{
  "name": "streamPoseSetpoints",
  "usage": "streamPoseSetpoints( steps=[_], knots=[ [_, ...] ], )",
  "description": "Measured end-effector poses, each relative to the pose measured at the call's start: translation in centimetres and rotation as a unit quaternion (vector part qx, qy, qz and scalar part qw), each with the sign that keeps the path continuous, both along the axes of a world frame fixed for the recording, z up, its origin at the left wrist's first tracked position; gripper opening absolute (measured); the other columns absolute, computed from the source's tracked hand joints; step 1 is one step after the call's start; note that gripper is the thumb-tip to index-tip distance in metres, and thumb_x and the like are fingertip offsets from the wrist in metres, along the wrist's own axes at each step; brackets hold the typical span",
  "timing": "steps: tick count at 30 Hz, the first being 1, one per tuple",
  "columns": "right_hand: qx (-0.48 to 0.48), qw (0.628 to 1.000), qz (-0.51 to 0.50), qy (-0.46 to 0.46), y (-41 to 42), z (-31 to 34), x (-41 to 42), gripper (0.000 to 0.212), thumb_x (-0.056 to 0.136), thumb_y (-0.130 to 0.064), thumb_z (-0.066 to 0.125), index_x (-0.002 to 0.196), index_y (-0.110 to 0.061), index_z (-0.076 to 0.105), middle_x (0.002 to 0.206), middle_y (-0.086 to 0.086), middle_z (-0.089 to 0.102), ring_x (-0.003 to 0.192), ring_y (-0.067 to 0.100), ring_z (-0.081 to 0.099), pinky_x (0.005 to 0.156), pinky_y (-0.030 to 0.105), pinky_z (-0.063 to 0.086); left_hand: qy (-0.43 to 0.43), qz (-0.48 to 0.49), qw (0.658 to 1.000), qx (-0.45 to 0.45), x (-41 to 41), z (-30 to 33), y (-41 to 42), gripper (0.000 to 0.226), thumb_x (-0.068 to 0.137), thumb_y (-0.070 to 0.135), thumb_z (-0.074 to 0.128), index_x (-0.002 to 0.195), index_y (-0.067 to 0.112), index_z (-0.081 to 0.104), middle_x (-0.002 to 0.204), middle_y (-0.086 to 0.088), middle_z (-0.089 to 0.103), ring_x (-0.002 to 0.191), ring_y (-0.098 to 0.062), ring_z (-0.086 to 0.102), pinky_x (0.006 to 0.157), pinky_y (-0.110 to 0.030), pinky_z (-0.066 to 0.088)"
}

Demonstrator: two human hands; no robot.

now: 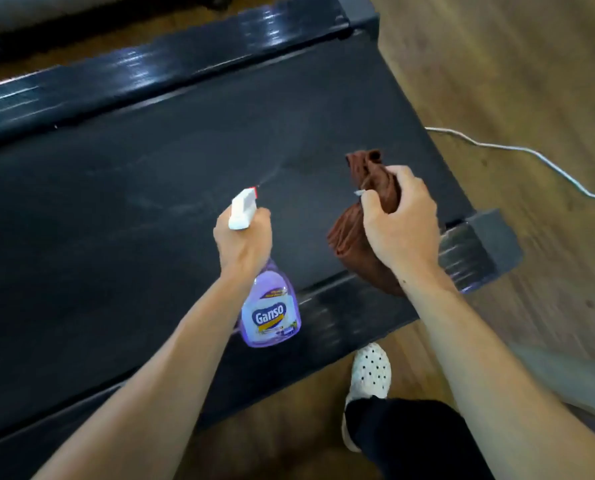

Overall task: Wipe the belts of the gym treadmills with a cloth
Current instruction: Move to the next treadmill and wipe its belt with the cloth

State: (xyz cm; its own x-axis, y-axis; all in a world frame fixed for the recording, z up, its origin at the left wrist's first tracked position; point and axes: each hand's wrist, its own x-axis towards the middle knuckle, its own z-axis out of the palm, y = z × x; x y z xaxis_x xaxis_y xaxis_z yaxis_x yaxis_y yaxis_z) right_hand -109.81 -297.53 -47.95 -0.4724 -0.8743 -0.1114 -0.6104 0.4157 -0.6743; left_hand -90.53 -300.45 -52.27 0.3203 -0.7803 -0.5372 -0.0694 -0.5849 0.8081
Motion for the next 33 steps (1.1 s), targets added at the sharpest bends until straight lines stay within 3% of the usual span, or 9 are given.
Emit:
streamPoseSetpoints(
  steps=[6, 9, 11, 16, 21, 25, 28, 33],
  knots=[
    [-0.045, 0.997, 0.028, -0.054, 0.6, -9.6, 15.1, 0.037, 0.084, -0.051, 0.054, 0.112, -0.029, 0.063, 0.105, -0.006, 0.069, 0.099, 0.018, 0.064, 0.087, 0.038, 0.051, 0.034, -0.011, 0.997, -0.067, 12.1, -5.9, 3.1, 0.004, 0.09, 0.014, 0.066, 0.093, 0.013, 0.063, 0.079, -0.004, 0.06, 0.054, -0.015, 0.053, 0.05, -0.02, 0.049],
    [-0.042, 0.994, 0.05, -0.084, 2.8, -13.0, 20.5, 0.031, 0.081, -0.05, 0.054, 0.102, -0.029, 0.065, 0.095, -0.008, 0.071, 0.093, 0.017, 0.065, 0.087, 0.039, 0.052, 0.026, -0.014, 0.993, -0.114, 17.8, -7.0, 5.0, 0.014, 0.09, 0.012, 0.067, 0.094, 0.0, 0.062, 0.074, -0.008, 0.057, 0.058, -0.017, 0.052, 0.049, -0.018, 0.048],
    [-0.037, 0.992, 0.084, -0.089, 3.3, -14.8, 24.0, 0.028, 0.081, -0.05, 0.055, 0.099, -0.03, 0.065, 0.088, -0.01, 0.07, 0.089, 0.016, 0.065, 0.088, 0.043, 0.054, 0.008, 0.0, 0.989, -0.149, 21.6, -7.9, 6.3, 0.009, 0.09, 0.012, 0.068, 0.091, 0.004, 0.063, 0.075, -0.005, 0.059, 0.054, -0.016, 0.053, 0.048, -0.02, 0.048],
    [-0.091, 0.985, 0.126, -0.08, 4.0, -14.9, 31.0, 0.038, 0.079, -0.057, 0.054, 0.105, -0.03, 0.065, 0.097, -0.008, 0.07, 0.092, 0.018, 0.066, 0.088, 0.045, 0.055, -0.008, 0.036, 0.986, -0.164, 29.5, -9.6, 9.0, 0.004, 0.089, 0.014, 0.065, 0.087, 0.014, 0.062, 0.078, -0.005, 0.062, 0.045, -0.014, 0.051, 0.048, -0.023, 0.047],
    [-0.1, 0.978, 0.158, -0.09, 7.2, -15.4, 35.5, 0.039, 0.079, -0.057, 0.053, 0.105, -0.03, 0.065, 0.098, -0.007, 0.071, 0.092, 0.017, 0.067, 0.088, 0.046, 0.055, -0.036, 0.131, 0.983, -0.125, 37.5, -11.1, 12.5, 0.011, 0.08, 0.018, 0.063, 0.07, 0.014, 0.062, 0.062, -0.001, 0.059, 0.04, -0.014, 0.049, 0.053, -0.03, 0.05],
    [-0.097, 0.975, 0.179, -0.092, 10.4, -15.4, 38.2, 0.039, 0.078, -0.056, 0.051, 0.105, -0.032, 0.064, 0.099, -0.008, 0.07, 0.091, 0.016, 0.066, 0.089, 0.046, 0.056, -0.077, 0.231, 0.961, -0.133, 45.5, -11.0, 16.6, 0.008, 0.078, 0.018, 0.061, 0.071, 0.015, 0.063, 0.055, 0.002, 0.056, 0.038, -0.011, 0.047, 0.048, -0.027, 0.049],
    [-0.108, 0.969, 0.207, -0.087, 12.4, -15.2, 41.0, 0.037, 0.08, -0.056, 0.052, 0.108, -0.034, 0.063, 0.1, -0.008, 0.069, 0.093, 0.016, 0.066, 0.09, 0.049, 0.055, -0.11, 0.297, 0.938, -0.14, 51.3, -10.4, 20.0, 0.01, 0.075, 0.024, 0.06, 0.071, 0.015, 0.063, 0.048, 0.006, 0.056, 0.037, -0.007, 0.049, 0.052, -0.028, 0.051],
    [-0.116, 0.948, 0.289, -0.06, 16.4, -14.0, 46.4, 0.028, 0.094, -0.043, 0.062, 0.12, -0.034, 0.062, 0.107, -0.009, 0.062, 0.097, 0.015, 0.061, 0.085, 0.04, 0.049, -0.15, 0.362, 0.91, -0.137, 58.0, -8.8, 26.2, 0.017, 0.072, 0.031, 0.058, 0.077, 0.017, 0.065, 0.056, 0.002, 0.056, 0.035, -0.004, 0.049, 0.054, -0.027, 0.051]
  ],
)
